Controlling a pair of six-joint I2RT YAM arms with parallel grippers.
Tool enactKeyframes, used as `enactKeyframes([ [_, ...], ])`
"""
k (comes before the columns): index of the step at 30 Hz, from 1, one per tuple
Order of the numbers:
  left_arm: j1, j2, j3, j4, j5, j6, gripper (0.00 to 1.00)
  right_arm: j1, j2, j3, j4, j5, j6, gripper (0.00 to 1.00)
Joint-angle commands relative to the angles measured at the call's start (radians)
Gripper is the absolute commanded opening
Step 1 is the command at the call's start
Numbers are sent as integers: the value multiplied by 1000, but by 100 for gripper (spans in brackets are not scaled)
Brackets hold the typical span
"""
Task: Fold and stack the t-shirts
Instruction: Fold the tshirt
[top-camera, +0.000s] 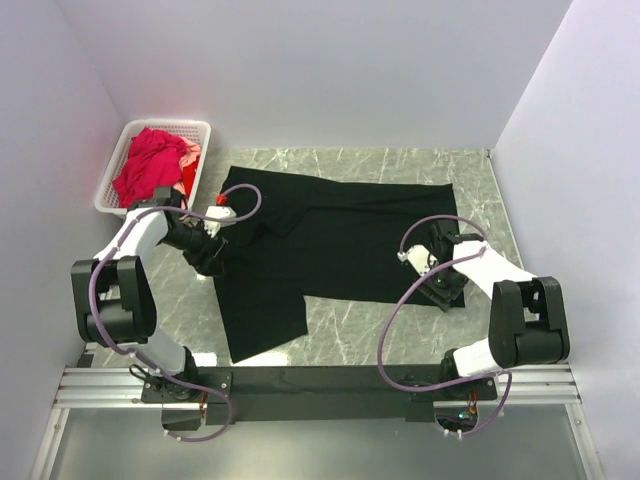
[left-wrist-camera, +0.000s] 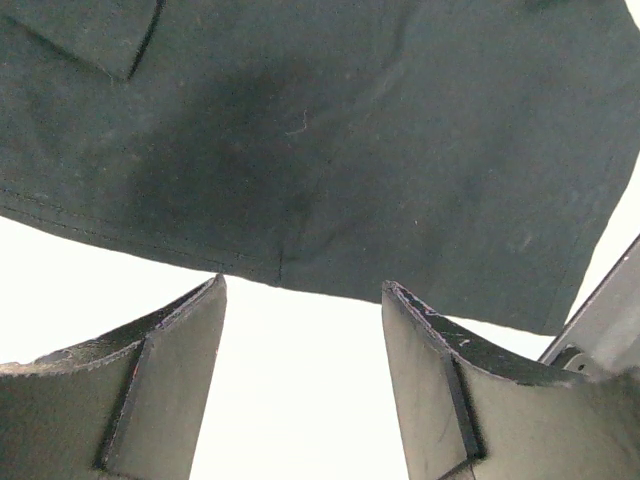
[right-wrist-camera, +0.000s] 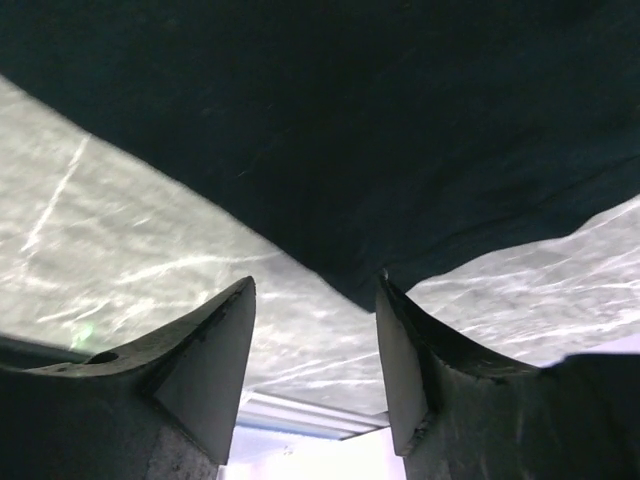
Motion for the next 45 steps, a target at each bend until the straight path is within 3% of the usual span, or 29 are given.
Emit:
enactKeyframes([
  [1, -1, -34, -24, 24, -10, 63, 69, -2, -23, -16, 122, 30, -24, 60],
  [8, -2, -19, -41, 27, -21, 111, 69, -1, -4, -71, 209, 65, -33, 63],
  [12, -2, -17, -56, 28, -31, 132, 68, -1, 37, -96, 222, 59, -36, 59],
  [15, -4, -34, -73, 38, -39, 163, 67, -2, 56, -119, 246, 68, -45, 35],
  [16, -10, -40, -93, 45, -45, 173, 66, -2, 59, -119, 245, 65, -47, 22],
  [19, -36, -63, -147, 76, -67, 218, 62, -4, 56, -99, 222, 53, -42, 0],
  [30, -163, -65, -300, 311, -200, 236, 60, -13, 47, -30, 185, 44, -38, 0],
  [36, -211, -55, -391, 346, -295, 276, 45, -58, 50, -14, 182, 38, -50, 0],
  [45, -214, -196, -467, 269, -314, 273, 2, -78, 36, 8, 159, 15, -48, 0],
])
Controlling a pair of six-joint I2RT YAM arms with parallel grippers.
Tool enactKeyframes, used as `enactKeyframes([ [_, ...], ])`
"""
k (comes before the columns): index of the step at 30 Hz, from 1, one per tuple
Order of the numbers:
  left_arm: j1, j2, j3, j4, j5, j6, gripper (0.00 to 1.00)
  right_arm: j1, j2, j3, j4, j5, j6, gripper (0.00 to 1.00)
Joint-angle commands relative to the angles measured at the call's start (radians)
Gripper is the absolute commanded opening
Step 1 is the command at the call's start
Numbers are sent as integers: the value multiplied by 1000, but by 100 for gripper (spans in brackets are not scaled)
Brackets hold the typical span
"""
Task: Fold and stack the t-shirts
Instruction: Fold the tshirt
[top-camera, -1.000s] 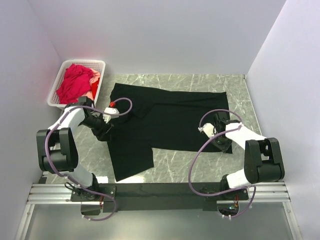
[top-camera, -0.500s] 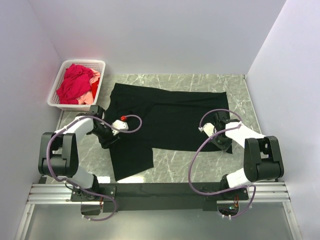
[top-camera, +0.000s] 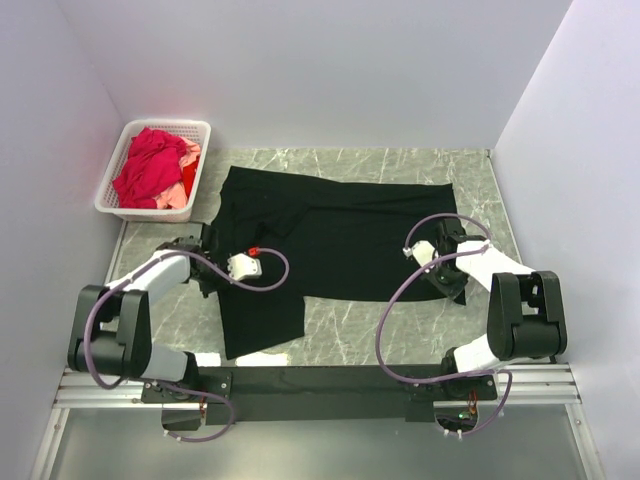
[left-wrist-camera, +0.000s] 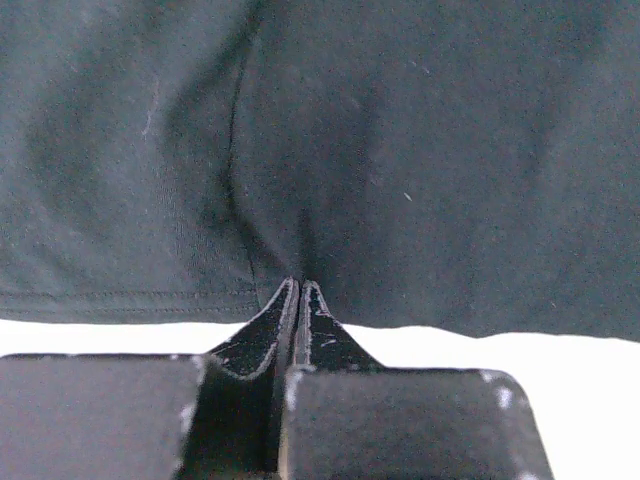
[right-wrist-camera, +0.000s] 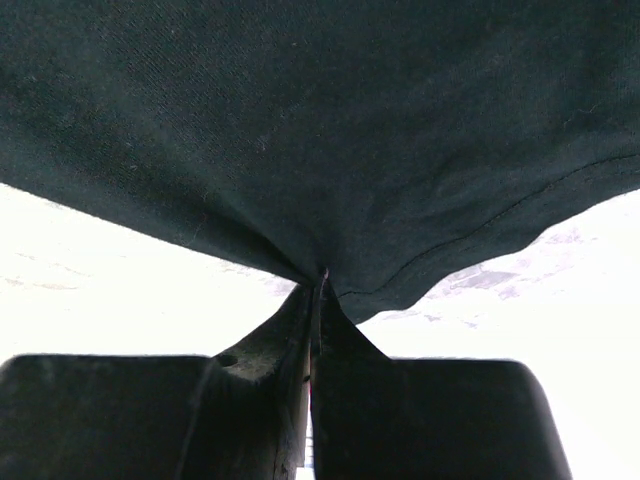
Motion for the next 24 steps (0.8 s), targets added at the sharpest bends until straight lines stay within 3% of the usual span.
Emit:
enactKeyframes([
  [1, 0, -33, -63, -114, -42, 13, 1, -14, -8, 37, 8, -12, -14, 0],
  [11, 57, -182, 108, -395, 76, -13, 1, -71, -117, 36, -59, -24, -86, 0],
  [16, 117, -131, 236, -464, 130, -10, 1, -121, -140, 88, -82, -46, -120, 0],
  [24, 163, 2, 406, -418, 194, -67, 1, -129, 8, 266, -101, -73, -102, 0],
])
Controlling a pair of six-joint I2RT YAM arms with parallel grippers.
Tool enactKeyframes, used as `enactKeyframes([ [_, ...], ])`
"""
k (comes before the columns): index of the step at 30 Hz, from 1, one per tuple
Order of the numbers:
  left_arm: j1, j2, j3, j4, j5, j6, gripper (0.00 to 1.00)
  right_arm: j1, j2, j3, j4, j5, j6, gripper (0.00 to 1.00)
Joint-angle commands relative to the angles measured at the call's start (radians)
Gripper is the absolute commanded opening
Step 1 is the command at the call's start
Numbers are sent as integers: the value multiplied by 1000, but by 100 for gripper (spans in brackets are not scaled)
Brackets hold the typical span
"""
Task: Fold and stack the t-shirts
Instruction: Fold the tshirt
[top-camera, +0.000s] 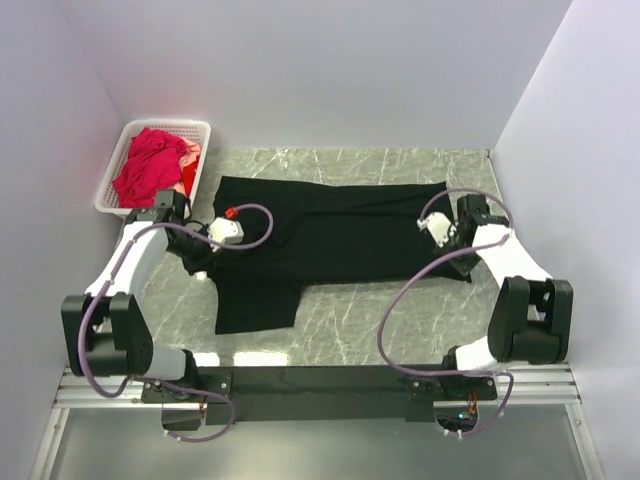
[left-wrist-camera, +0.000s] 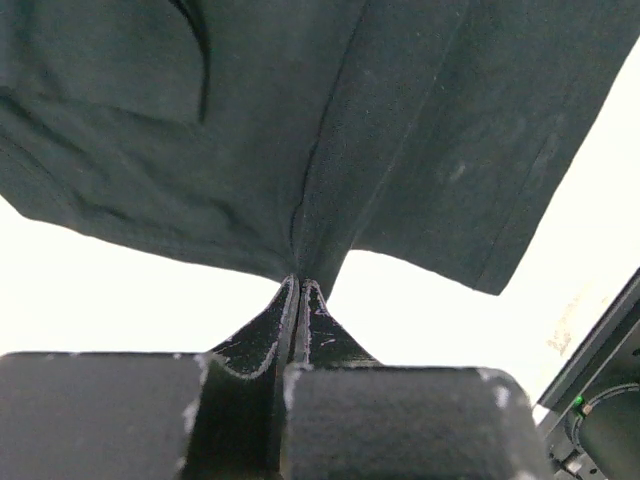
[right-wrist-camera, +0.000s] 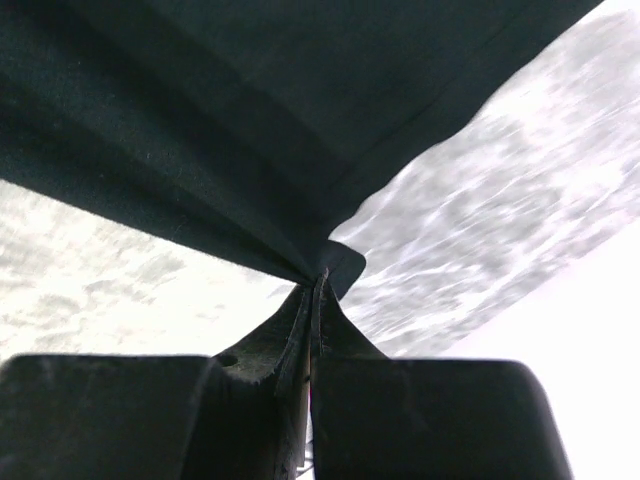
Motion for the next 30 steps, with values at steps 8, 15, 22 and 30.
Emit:
enactKeyframes([
  [8, 31, 204, 298, 25, 77, -82, 1, -12, 199, 319, -58, 6, -8, 0],
  [15, 35, 389, 445, 125, 86, -179, 1, -11, 429, 559, -64, 17, 18, 0],
  [22, 37, 573, 536, 229, 54, -255, 1, 8, 615, 699, -27, 54, 58, 0],
  [30, 41, 627, 574, 275, 36, -343, 43, 26, 654, 747, 23, 101, 127, 54],
])
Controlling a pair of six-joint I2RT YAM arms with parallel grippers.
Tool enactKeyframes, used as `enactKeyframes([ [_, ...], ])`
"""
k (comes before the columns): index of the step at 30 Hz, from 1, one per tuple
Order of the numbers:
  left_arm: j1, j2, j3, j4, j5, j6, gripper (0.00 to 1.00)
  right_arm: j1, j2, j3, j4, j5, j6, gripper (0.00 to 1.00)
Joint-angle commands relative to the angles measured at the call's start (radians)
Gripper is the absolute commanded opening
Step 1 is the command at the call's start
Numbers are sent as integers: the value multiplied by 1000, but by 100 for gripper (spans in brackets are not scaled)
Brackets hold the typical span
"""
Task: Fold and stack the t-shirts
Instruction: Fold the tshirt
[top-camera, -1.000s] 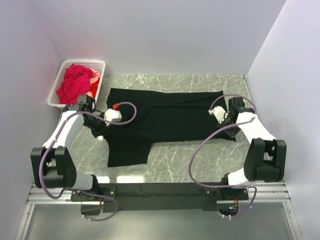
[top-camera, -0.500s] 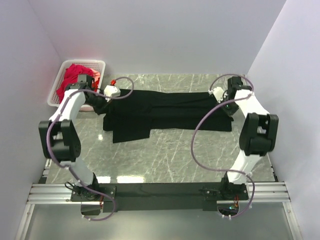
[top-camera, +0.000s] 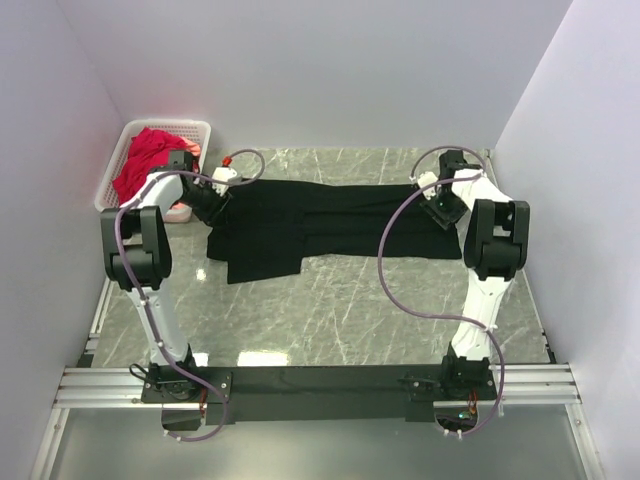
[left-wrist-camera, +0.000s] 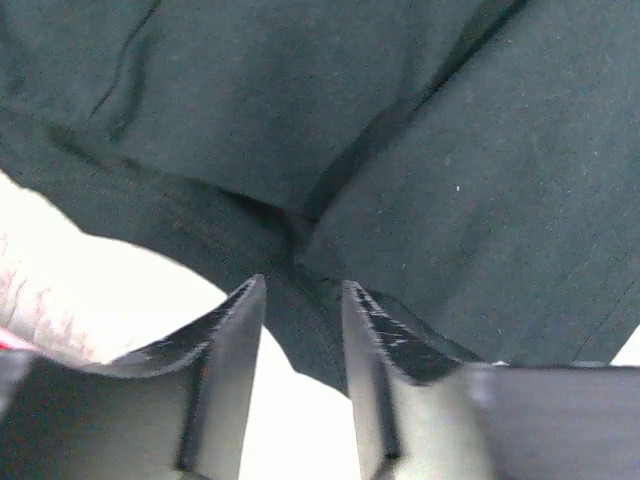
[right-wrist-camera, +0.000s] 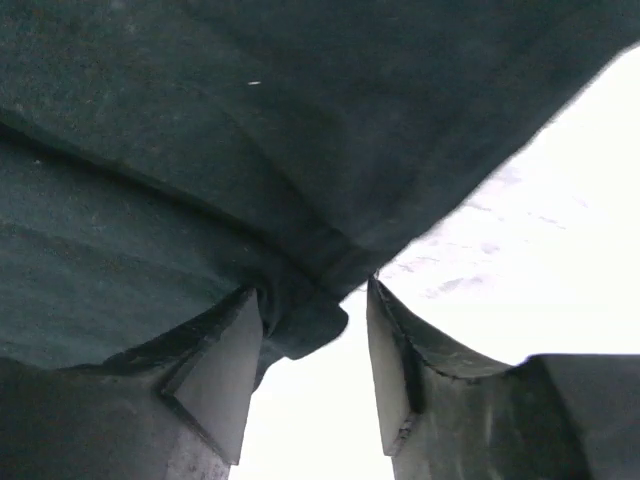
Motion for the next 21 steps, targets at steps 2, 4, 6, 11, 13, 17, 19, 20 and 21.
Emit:
enactKeyframes([
  [2, 22, -71, 42, 23, 25, -62, 52, -6, -95, 62, 24, 39, 66, 55],
  [4, 27, -147, -6, 30, 32, -64, 54, -9, -130, 77, -16, 9, 92, 55],
  [6, 24, -242, -86, 36, 39, -61, 59, -7, -178, 81, -50, -17, 106, 55],
  [11, -47, -377, -262, 29, 43, -44, 58, -1, -201, 73, -170, -116, 156, 47],
  [13, -107, -411, -343, 56, 7, -68, 57, 0, -198, 61, -199, -142, 181, 45],
  [17, -190, -431, -447, 127, -53, -120, 58, 17, -205, -8, -199, -168, 206, 43],
  [19, -233, -434, -496, 179, -84, -151, 59, 25, -209, -31, -197, -169, 218, 42],
  [20, -242, -430, -506, 188, -102, -160, 59, 28, -209, -48, -196, -172, 221, 41],
  [21, -265, -424, -527, 216, -116, -173, 59, 34, -210, -59, -194, -171, 229, 41],
])
